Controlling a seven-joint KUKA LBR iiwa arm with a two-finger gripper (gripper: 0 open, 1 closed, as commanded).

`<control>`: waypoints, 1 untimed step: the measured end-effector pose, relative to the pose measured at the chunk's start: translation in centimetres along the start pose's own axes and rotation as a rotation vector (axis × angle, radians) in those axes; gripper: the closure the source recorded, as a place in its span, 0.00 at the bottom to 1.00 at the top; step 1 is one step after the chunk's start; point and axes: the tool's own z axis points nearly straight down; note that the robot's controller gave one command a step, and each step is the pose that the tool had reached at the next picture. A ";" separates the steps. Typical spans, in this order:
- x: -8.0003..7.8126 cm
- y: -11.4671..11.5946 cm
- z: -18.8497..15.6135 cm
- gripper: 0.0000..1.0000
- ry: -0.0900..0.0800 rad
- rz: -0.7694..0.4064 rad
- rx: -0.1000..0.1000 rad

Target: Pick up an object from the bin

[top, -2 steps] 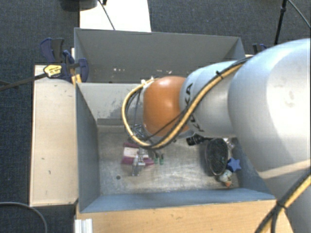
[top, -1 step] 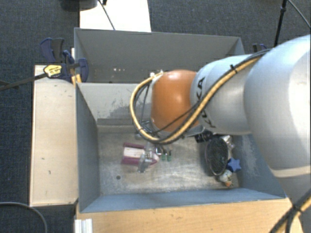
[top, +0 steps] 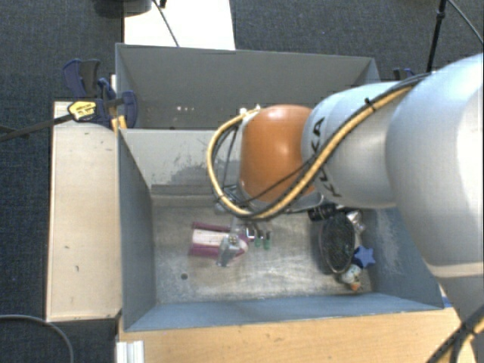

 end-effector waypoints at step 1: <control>-0.7 1.1 4.3 0.00 0.002 0.053 0.000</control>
Offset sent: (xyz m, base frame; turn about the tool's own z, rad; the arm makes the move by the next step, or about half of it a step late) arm 0.0068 0.0098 -0.0432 0.0537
